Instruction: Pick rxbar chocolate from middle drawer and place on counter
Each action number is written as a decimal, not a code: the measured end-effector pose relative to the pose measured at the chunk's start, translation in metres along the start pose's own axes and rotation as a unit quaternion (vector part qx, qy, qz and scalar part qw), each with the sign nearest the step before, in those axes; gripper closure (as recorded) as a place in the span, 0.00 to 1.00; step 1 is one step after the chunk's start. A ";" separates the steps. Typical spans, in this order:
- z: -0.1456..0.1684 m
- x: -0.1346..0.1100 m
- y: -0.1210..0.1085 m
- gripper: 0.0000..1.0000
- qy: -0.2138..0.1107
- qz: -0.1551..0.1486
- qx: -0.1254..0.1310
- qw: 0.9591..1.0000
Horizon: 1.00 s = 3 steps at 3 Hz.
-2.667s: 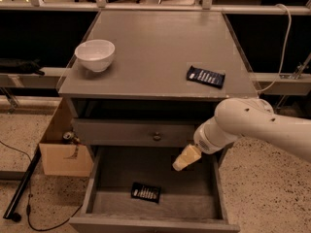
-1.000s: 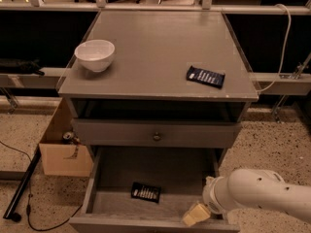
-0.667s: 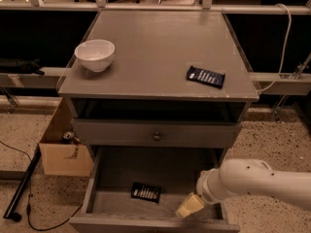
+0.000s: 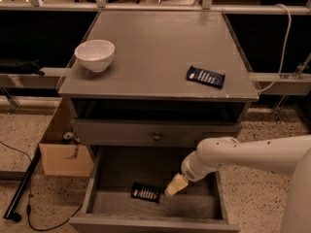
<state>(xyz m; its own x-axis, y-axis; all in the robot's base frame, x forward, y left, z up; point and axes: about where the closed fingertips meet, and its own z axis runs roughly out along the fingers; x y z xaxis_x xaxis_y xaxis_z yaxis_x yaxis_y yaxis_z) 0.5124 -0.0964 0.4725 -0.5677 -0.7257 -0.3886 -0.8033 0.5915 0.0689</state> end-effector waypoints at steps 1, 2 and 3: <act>0.008 0.000 0.002 0.00 0.003 -0.004 -0.003 1.000; 0.011 0.011 0.020 0.00 -0.007 -0.013 0.006 1.000; 0.026 0.054 0.057 0.00 -0.007 -0.024 0.003 1.000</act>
Offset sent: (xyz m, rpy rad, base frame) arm -0.1514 0.0032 -0.0855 -0.0092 -0.0250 0.0654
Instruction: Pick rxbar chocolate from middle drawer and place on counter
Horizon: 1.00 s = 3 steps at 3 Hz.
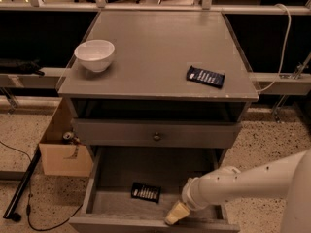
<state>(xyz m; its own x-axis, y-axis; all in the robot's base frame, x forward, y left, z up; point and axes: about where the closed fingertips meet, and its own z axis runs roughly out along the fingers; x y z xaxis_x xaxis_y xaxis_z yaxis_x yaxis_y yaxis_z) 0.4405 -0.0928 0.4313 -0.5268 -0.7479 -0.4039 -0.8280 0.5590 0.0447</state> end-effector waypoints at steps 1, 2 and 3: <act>0.008 0.033 0.028 0.00 0.003 -0.007 -0.005 1.000; 0.014 0.052 0.045 0.00 0.003 -0.011 -0.007 1.000; 0.014 0.052 0.045 0.00 0.003 -0.011 -0.007 1.000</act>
Offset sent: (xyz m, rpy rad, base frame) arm -0.0795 -0.0004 -0.0443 -0.0088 0.0039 0.0253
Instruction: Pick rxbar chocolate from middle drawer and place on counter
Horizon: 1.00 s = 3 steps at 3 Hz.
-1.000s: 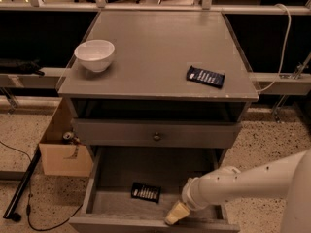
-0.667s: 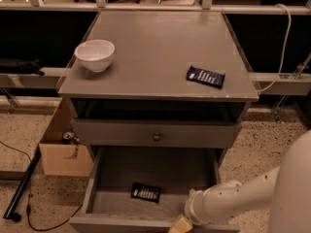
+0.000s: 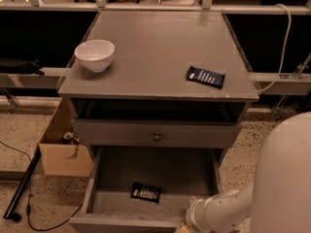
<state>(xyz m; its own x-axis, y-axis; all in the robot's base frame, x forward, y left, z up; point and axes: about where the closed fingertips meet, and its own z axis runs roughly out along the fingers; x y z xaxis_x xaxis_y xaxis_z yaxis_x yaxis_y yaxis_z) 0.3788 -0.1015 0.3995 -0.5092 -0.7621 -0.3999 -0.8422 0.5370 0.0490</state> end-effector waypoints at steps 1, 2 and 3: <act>-0.010 -0.005 -0.006 0.00 -0.001 -0.008 0.015 1.000; -0.042 -0.011 -0.012 0.00 0.013 -0.026 0.046 0.998; -0.053 -0.040 -0.010 0.00 0.000 -0.042 0.057 0.997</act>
Offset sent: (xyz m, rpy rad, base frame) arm 0.0254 0.0456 0.1456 -0.1788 -0.2782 0.0864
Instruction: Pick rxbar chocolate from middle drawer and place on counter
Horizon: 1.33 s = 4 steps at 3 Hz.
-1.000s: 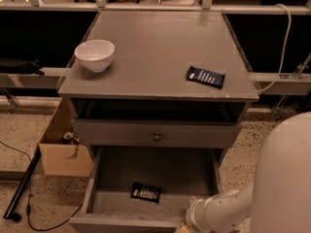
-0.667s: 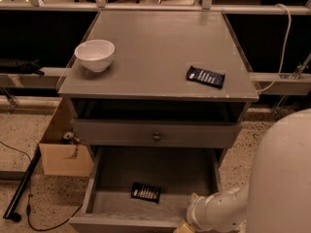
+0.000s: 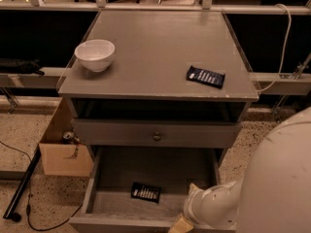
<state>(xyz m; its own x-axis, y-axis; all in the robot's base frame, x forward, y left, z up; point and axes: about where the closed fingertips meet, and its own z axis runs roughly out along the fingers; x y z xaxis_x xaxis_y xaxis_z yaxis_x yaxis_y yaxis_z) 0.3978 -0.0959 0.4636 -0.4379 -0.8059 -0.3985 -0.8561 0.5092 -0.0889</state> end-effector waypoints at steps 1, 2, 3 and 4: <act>0.000 -0.003 -0.001 0.00 -0.002 -0.002 0.001 1.000; 0.004 -0.035 -0.010 0.00 -0.004 -0.034 0.005 0.999; 0.013 -0.061 -0.016 0.00 -0.003 -0.057 0.006 0.998; 0.016 -0.059 -0.018 0.00 0.000 -0.055 0.006 0.998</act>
Offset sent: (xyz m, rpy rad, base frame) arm 0.0425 0.0539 0.0247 -0.0408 -0.0757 0.1137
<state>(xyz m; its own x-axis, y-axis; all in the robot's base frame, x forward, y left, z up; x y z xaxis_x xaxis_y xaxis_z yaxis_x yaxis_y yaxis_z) 0.4436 -0.0522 0.4742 -0.3411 -0.8569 -0.3866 -0.8958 0.4209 -0.1425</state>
